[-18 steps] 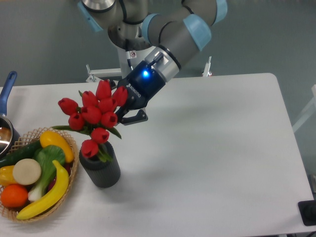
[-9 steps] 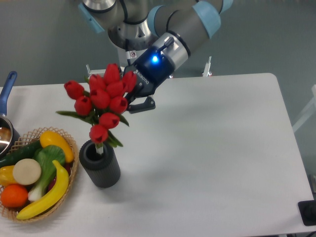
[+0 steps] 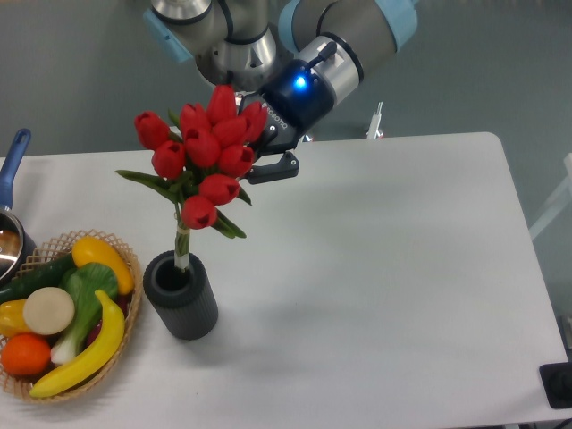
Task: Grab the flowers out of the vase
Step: 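Lift the gripped tulips straight up out of the black vase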
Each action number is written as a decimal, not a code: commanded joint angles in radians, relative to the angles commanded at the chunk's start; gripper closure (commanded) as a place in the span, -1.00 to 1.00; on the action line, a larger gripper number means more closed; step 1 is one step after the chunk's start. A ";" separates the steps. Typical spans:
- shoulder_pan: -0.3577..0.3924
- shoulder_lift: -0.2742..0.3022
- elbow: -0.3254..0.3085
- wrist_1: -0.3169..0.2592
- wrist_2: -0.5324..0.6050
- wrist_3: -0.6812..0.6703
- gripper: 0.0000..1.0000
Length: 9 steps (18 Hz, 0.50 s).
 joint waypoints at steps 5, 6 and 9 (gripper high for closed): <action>0.043 -0.008 0.031 -0.003 0.021 0.020 0.93; 0.052 -0.009 0.038 -0.003 0.025 0.021 0.93; 0.069 -0.018 0.052 -0.005 0.084 0.054 0.93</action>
